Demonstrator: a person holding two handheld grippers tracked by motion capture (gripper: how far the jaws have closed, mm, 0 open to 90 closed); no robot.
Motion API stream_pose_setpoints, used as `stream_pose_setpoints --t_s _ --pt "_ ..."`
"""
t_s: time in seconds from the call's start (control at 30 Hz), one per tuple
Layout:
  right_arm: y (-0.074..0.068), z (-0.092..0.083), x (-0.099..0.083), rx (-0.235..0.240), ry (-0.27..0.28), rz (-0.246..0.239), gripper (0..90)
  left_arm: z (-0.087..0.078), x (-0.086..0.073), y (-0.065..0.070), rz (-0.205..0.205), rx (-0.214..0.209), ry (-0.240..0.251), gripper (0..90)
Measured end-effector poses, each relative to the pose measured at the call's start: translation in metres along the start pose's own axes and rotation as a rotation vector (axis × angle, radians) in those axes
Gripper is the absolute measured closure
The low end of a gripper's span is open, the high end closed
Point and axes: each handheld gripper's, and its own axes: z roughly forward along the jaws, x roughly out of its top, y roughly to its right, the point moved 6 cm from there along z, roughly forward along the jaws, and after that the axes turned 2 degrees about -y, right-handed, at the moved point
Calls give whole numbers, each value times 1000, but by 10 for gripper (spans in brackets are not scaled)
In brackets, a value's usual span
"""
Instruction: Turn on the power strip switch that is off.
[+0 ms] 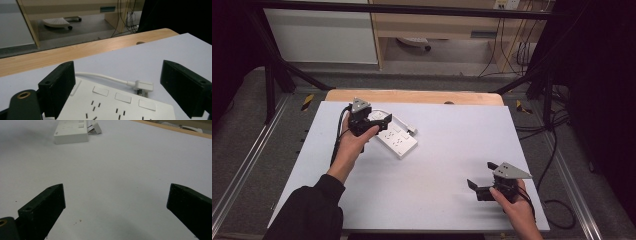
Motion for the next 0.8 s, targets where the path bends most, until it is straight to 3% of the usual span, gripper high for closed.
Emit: stream_pose_setpoints --t_s 0.23,0.33,0.5,0.8 --pt "-4 3 1 9 -3 -2 24 4 6 -3 14 29 4 128" --pt "-8 8 0 18 -21 -27 24 10 8 -4 42 54 13 129" --pt "-12 10 1 27 -26 -40 24 14 11 -7 30 83 25 127" --pt "-9 8 1 18 -19 -23 23 19 13 -13 33 87 7 125"
